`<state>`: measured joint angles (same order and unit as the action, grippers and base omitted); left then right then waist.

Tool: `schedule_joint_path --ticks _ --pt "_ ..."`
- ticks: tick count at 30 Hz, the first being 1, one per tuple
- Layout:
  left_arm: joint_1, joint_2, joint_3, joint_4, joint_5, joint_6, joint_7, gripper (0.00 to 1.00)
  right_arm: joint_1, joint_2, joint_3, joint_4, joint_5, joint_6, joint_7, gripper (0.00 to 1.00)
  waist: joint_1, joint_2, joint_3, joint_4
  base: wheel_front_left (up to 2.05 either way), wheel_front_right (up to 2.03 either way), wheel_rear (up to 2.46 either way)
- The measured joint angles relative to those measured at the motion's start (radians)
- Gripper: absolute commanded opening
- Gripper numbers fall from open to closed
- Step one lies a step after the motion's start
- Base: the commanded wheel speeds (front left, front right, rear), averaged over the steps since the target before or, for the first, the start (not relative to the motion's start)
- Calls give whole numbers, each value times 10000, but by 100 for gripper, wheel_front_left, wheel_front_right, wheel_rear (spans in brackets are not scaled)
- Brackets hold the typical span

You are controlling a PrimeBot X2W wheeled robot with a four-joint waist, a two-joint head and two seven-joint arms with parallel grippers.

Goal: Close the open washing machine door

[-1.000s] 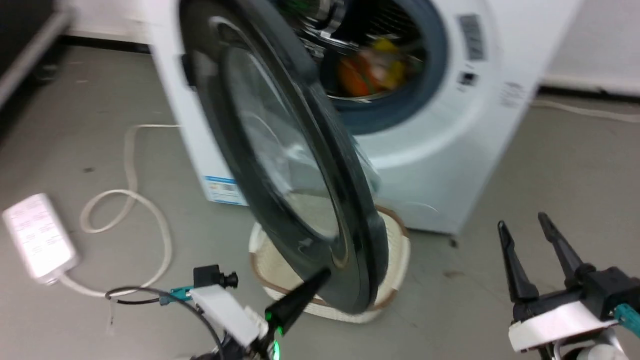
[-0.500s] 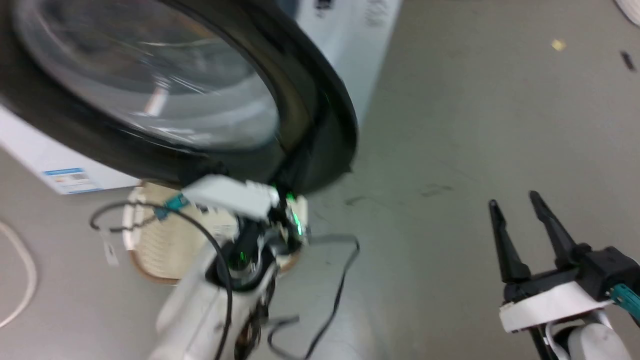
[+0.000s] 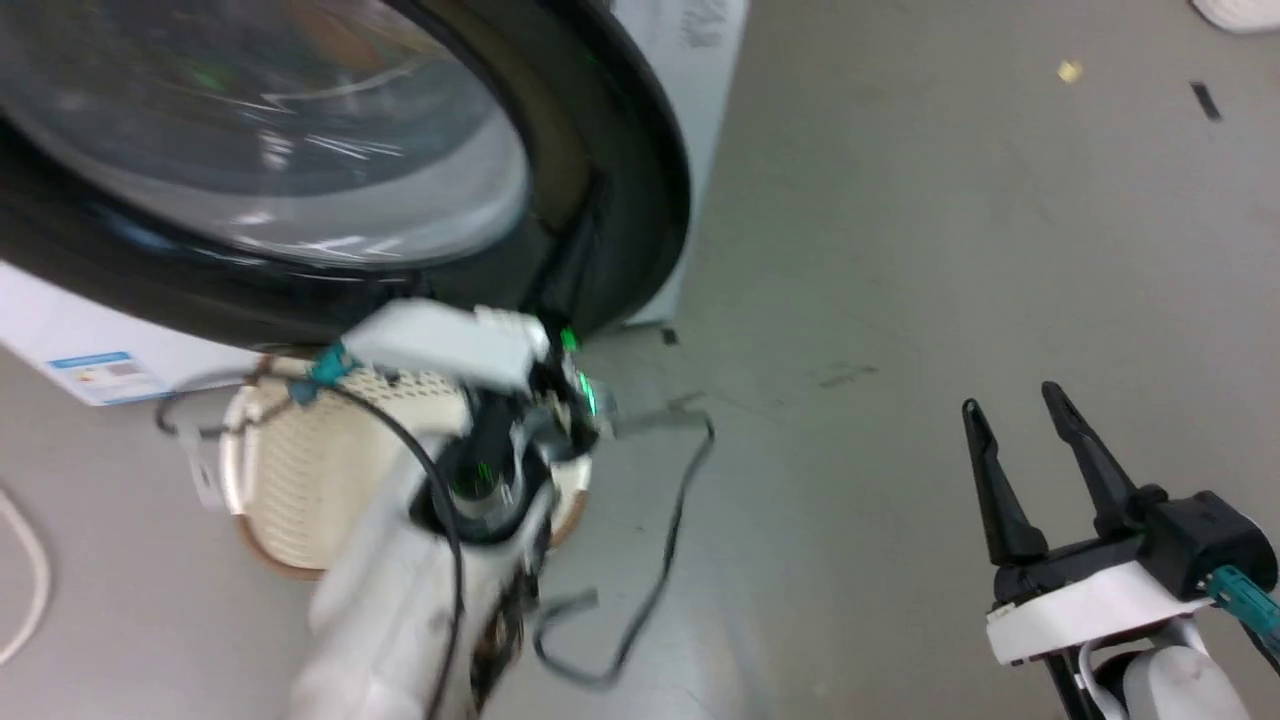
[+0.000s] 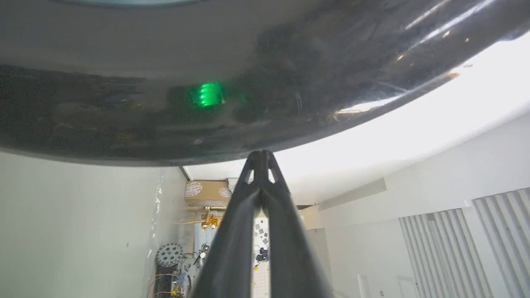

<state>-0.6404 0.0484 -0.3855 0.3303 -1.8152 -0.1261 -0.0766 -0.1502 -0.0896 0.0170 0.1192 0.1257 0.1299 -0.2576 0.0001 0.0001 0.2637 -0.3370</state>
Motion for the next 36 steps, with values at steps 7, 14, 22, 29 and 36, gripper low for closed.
schedule_joint_path --ticks 7,14,22,29,36 --pt "2098 732 -1043 -970 3302 0 -920 100 515 -151 13 -245 -33 2 0 100 -2 0 -844 974 0 0 0" --pt "3816 2117 -493 -662 8472 0 -1797 100 1147 -198 52 -428 -77 0 0 100 -3 0 -1901 2013 0 0 0" --pt "5691 1271 1728 -2029 14579 458 -1806 100 1600 -82 -107 -654 -259 0 0 100 -3 -1 -2671 3160 0 0 0" --pt "6708 481 2938 -2527 16306 625 -1806 100 1735 35 -125 -577 -487 2 0 100 -2 0 -2931 3662 0 0 0" --pt "6867 234 3085 -2514 17062 577 -1806 100 1771 69 -111 -174 -535 2 0 29 -1 0 -2802 3788 0 0 0"
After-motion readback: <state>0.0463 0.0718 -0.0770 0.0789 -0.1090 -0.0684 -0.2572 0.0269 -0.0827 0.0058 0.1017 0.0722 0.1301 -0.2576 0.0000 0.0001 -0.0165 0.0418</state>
